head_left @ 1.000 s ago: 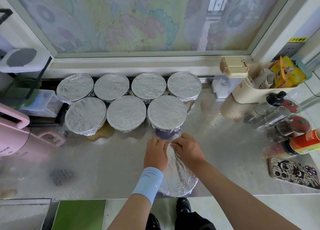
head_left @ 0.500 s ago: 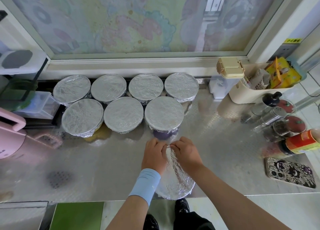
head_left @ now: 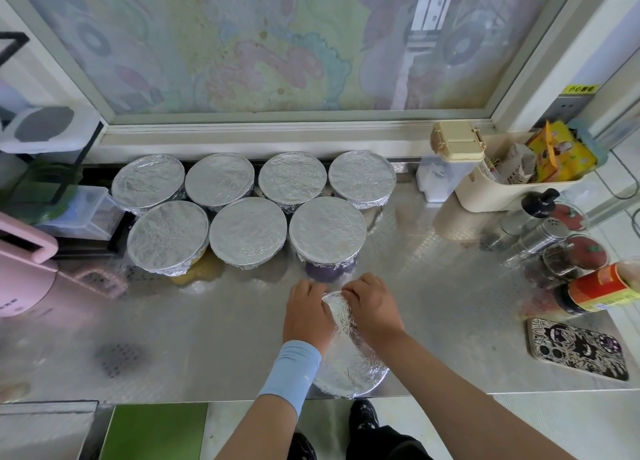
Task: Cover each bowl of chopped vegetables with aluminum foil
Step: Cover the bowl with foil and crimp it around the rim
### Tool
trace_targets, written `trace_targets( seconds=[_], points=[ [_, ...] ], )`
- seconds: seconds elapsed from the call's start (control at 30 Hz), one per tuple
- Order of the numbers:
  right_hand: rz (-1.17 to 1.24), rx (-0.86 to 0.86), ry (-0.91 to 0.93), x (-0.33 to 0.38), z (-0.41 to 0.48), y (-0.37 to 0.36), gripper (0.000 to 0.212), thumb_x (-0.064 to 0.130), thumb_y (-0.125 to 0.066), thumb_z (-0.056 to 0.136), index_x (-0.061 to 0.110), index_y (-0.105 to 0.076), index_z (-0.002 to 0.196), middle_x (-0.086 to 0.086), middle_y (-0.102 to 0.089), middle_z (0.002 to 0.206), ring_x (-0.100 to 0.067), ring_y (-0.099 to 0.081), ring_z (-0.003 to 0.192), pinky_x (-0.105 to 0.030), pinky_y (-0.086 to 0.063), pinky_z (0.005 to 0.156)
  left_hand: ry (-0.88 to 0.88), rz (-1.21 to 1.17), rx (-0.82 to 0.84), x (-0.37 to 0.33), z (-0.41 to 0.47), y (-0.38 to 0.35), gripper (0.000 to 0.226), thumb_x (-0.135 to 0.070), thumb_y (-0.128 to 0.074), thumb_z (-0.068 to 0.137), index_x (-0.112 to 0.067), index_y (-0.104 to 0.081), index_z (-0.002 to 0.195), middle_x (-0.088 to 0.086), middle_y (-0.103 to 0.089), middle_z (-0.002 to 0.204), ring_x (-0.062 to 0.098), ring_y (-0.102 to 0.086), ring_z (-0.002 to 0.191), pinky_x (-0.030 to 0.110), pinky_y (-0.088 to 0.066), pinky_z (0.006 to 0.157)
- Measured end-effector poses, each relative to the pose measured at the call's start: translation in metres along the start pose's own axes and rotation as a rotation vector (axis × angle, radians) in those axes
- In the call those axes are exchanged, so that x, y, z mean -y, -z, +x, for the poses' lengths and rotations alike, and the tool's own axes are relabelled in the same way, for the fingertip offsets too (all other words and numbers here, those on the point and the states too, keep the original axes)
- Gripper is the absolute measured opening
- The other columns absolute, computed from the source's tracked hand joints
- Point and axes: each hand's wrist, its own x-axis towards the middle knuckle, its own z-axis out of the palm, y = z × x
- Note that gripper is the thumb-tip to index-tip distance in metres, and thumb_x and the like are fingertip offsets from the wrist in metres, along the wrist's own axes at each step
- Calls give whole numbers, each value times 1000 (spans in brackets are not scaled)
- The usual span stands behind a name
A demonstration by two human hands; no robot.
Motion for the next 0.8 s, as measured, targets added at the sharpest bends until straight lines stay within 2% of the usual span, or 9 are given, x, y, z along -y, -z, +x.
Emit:
trace_targets(
  seconds=[0.07,0.17,0.23,0.33,0.4,0.47,0.6,0.7,0.8],
  points=[
    [35,20,-30,-2,0,-1,11,15,-66,89,13,-75,82,-4,-56,80,-25,-54,81,-35,-46,73,-34,-21,7,1,1,-2,26,0,-49,86,-13,-66,101,2,-53,100,19,-44,100,30,-43,87],
    [55,41,-39,-5,-1,-1,12,18,-66,89,13,-75,85,-3,-53,80,-25,-52,83,-33,-44,73,-29,-70,-25,5,2,-7,14,-13,-53,94,-12,-67,96,2,-55,98,20,-45,99,33,-44,86],
    [52,47,-34,-7,0,-2,12,18,-66,90,12,-75,85,-4,-52,80,-26,-52,83,-34,-44,73,-22,-74,-16,6,4,-9,16,-18,-52,98,-11,-66,93,2,-54,99,19,-44,99,31,-41,87],
    [26,46,8,-6,2,-2,13,18,-66,89,11,-75,84,-6,-55,79,-28,-54,80,-39,-48,72,9,-75,-22,6,3,-9,18,-17,-49,99,-11,-65,93,2,-54,101,18,-42,101,27,-38,87],
    [-1,39,72,-6,5,-2,14,20,-64,88,13,-74,81,-5,-57,82,-28,-56,81,-42,-50,75,7,-62,-34,6,0,-8,17,-14,-48,99,-11,-64,92,1,-54,100,17,-42,99,30,-41,85],
    [-54,36,87,-3,4,-1,10,19,-64,87,15,-72,83,-3,-59,88,-27,-56,86,-41,-48,80,-19,-42,-40,9,-3,-9,17,-12,-47,98,-13,-65,97,-1,-55,100,17,-43,96,32,-43,84],
    [-106,57,66,-2,-4,-2,12,11,-64,86,18,-73,90,-1,-62,85,-27,-58,83,-39,-49,80,8,-61,-72,10,-6,-12,19,-12,-47,98,-17,-65,101,-1,-59,95,17,-43,93,32,-44,83],
    [0,84,-18,-3,-4,-1,15,12,-61,90,14,-76,89,-3,-60,85,-25,-56,85,-37,-47,82,3,-44,-45,8,-8,-14,19,-14,-43,100,-16,-62,101,-1,-56,96,17,-42,94,30,-41,82],
    [26,113,-46,-1,-4,-1,17,14,-59,92,14,-76,90,-4,-58,86,-24,-54,87,-36,-46,83,87,-33,51,5,-9,-11,23,-22,-35,102,-19,-57,106,-2,-57,98,17,-48,95,26,-38,78]
  ],
)
